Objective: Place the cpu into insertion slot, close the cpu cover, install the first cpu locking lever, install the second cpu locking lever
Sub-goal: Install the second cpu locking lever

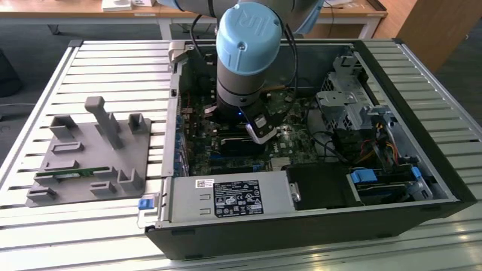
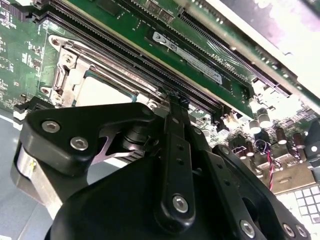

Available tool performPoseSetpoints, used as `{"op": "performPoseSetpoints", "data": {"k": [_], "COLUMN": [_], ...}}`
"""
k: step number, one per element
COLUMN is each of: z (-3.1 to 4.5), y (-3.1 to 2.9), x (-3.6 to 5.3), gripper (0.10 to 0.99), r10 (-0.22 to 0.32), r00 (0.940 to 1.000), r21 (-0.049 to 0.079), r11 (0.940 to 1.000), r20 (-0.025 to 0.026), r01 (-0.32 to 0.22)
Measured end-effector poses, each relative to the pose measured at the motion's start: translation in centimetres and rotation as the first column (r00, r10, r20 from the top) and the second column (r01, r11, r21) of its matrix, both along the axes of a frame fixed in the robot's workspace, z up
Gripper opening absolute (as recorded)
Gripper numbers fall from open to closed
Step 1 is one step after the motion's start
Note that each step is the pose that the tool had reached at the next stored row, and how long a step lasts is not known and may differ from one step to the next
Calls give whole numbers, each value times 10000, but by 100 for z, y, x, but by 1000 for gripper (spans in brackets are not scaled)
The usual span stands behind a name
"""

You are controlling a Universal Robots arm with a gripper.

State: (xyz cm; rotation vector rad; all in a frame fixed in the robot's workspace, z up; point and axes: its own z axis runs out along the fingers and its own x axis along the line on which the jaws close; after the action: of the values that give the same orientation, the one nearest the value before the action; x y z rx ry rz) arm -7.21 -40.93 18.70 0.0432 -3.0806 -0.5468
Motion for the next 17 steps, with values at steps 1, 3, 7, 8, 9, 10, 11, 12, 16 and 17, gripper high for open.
{"op": "performPoseSetpoints", "data": {"k": [1, 3, 7, 8, 9, 10, 11, 12, 16, 17], "z": [-3, -13, -12, -4, 11, 27, 49, 69, 185, 215], "y": [0, 0, 0, 0, 1, 2, 1, 0, 0, 0], "x": [-2, -8, -11, -12, -12, -11, -12, -12, -12, -12], "gripper": [106, 106, 106, 106, 106, 106, 106, 106, 106, 106], "r10": [-1, 0, 1, 0, 0, 1, -1, 0, 0, 0], "r00": [10000, 10000, 10000, 10000, 10000, 10000, 10000, 10000, 10000, 10000], "r21": [1, 1, 0, 0, 4, 15, 18, 26, 34, 46], "r11": [10000, 10000, 10000, 10000, 10000, 10000, 10000, 10000, 10000, 10000], "r20": [0, -1, 0, 0, 1, 3, 1, 0, -1, 0], "r01": [1, 0, -1, 0, 0, -1, 1, 0, 0, 0]}}
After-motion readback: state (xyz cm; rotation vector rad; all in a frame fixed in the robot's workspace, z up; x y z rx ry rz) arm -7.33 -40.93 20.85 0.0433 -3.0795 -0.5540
